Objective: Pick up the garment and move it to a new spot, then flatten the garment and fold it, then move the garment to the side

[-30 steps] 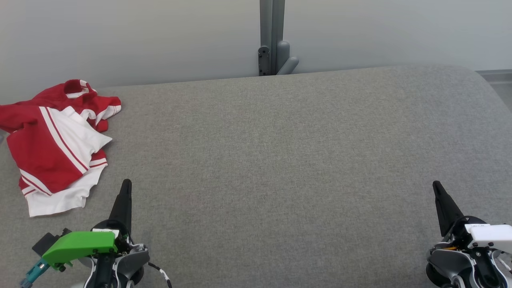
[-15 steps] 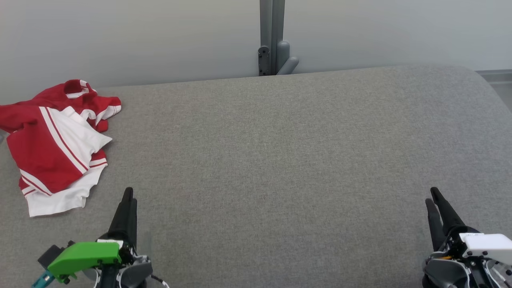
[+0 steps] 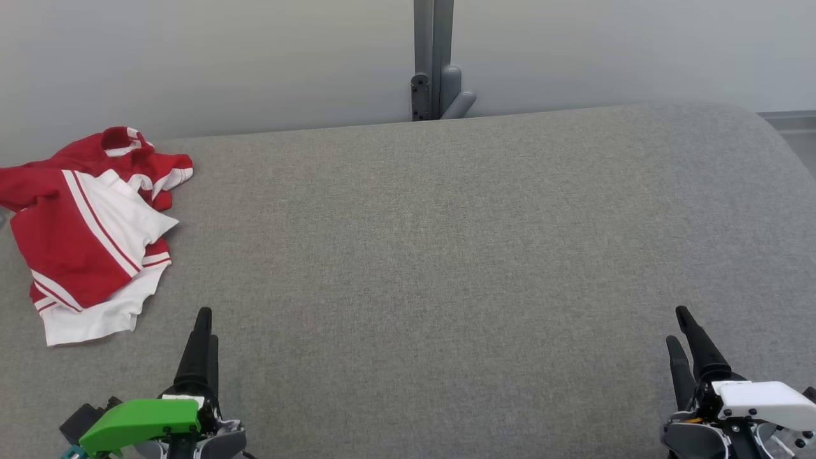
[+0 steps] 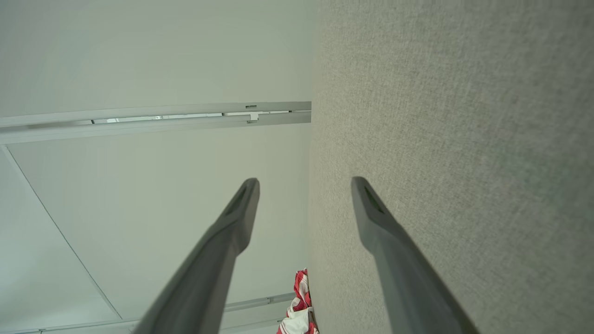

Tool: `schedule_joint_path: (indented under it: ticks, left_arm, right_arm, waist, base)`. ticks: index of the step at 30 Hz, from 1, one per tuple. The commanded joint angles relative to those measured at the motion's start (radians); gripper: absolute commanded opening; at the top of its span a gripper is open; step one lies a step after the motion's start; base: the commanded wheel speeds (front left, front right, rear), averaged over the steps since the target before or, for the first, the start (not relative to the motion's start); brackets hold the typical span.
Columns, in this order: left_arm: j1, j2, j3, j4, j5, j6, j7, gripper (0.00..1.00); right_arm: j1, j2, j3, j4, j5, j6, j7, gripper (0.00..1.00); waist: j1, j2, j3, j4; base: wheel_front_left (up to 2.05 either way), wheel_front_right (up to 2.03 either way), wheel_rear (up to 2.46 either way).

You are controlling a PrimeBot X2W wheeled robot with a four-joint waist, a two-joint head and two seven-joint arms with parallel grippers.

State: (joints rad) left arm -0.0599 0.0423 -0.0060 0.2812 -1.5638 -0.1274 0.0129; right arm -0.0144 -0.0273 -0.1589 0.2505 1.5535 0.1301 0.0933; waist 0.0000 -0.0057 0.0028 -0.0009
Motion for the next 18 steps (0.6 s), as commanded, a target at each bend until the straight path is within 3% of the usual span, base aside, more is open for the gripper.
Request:
schedule_joint_path:
  ticks: [1,18]
  left_arm:
    - [-0.010,0.004,-0.001,-0.025,0.018,0.001,-0.009,1.00]
    - [0.001,0.005,-0.038,-0.141,0.342,0.063,-0.071,1.00]
  right_arm:
    - [-0.021,-0.009,0.004,-0.022,-0.020,0.000,-0.011,1.00]
    - [-0.025,-0.013,0.033,-0.131,-0.332,0.000,-0.092,1.00]
  waist:
    - [0.0000,0.0006,0.000,0.000]
    - [0.0000,0.0014,0.002,-0.001]
  base:
    - [0.00,0.00,0.00]
    - [0.00,0.00,0.00]
